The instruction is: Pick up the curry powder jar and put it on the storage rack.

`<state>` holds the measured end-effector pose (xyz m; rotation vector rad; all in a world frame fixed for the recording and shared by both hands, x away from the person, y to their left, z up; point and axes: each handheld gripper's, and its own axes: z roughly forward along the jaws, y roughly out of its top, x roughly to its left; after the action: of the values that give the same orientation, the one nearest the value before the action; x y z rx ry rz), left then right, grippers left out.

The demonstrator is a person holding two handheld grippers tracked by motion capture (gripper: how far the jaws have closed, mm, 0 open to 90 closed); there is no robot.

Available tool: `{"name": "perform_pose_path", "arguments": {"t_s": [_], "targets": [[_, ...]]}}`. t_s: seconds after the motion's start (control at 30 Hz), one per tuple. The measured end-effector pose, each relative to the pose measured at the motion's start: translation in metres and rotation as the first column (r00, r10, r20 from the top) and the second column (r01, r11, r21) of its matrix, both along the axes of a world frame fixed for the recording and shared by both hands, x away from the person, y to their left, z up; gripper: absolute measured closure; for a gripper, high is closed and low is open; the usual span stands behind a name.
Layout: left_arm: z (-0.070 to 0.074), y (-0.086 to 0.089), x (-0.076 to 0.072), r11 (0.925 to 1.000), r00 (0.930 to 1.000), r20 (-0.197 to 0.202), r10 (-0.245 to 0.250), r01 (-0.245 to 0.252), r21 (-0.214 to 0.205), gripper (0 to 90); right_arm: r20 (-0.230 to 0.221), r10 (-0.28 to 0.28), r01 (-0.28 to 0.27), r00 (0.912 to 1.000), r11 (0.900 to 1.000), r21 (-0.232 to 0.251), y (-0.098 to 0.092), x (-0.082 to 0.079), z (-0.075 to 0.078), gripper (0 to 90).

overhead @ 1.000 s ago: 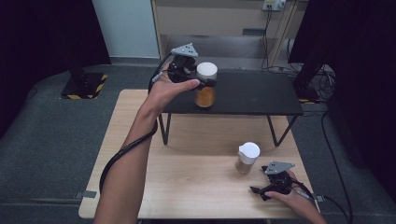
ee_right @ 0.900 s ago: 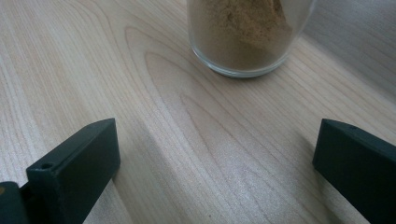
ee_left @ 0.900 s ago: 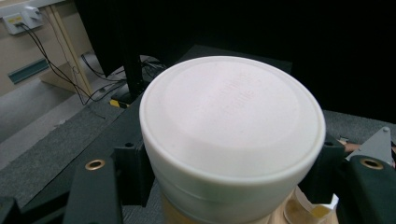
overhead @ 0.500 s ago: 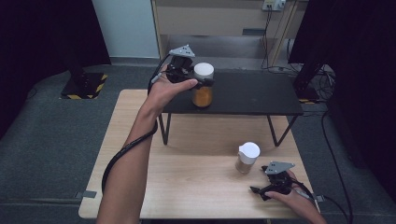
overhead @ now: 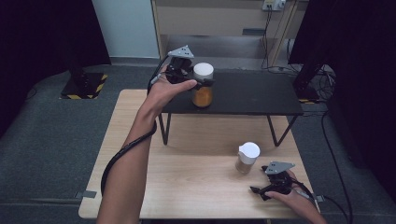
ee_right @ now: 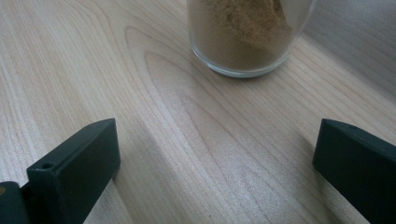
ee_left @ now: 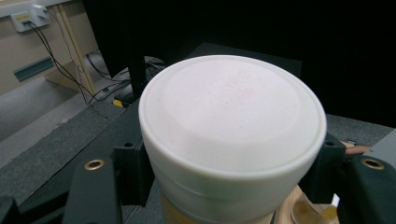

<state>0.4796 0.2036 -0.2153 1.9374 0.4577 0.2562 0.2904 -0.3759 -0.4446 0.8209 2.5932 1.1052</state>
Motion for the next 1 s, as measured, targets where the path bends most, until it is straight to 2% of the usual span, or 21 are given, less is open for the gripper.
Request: {"name": "perform_pose_path", "arguments": {"t_s": [0.17, 0.33, 0.5, 0.57, 0.67, 0.93, 1.0], "targets": [[0.002, -0.001, 0.001, 1.0, 1.0, -0.004, 0.002, -0.002, 0.003, 32.3, 0.001, 0.0, 0.0, 1.0, 1.0, 0.0, 0.0, 0.0, 0.0, 1.4], [0.008, -0.006, 0.001, 0.9997, 1.0, -0.003, 0.001, -0.001, 0.023, 29.6, 0.001, 0.0, 0.0, 1.0, 1.0, 0.0, 0.0, 0.0, 0.0, 1.4], [0.011, -0.01, 0.0, 0.9993, 0.9998, -0.007, 0.019, -0.019, 0.033, 16.9, 0.001, 0.001, -0.001, 1.0, 1.0, 0.0, 0.0, 0.0, 0.0, 1.4], [0.012, -0.01, -0.003, 0.9984, 0.9995, 0.005, 0.031, -0.031, 0.047, 10.2, 0.001, 0.001, -0.001, 1.0, 1.0, 0.0, 0.0, 0.0, 0.0, 1.4], [0.013, -0.007, -0.008, 0.9976, 0.9992, 0.018, 0.035, -0.036, 0.06, 4.9, 0.0, 0.0, 0.0, 1.0, 1.0, 0.0, 0.0, 0.0, 0.0, 1.4], [0.018, 0.005, -0.031, 0.9928, 0.9969, 0.044, 0.065, -0.07, 0.097, 1.1, 0.0, 0.0, 0.0, 1.0, 1.0, -0.001, 0.0, 0.0, 0.0, 1.4], [0.018, 0.01, -0.039, 0.9925, 0.996, 0.053, 0.072, -0.077, 0.095, 1.0, 0.0, 0.0, 0.0, 1.0, 1.0, -0.001, 0.0, 0.0, 0.0, 1.4]]}}
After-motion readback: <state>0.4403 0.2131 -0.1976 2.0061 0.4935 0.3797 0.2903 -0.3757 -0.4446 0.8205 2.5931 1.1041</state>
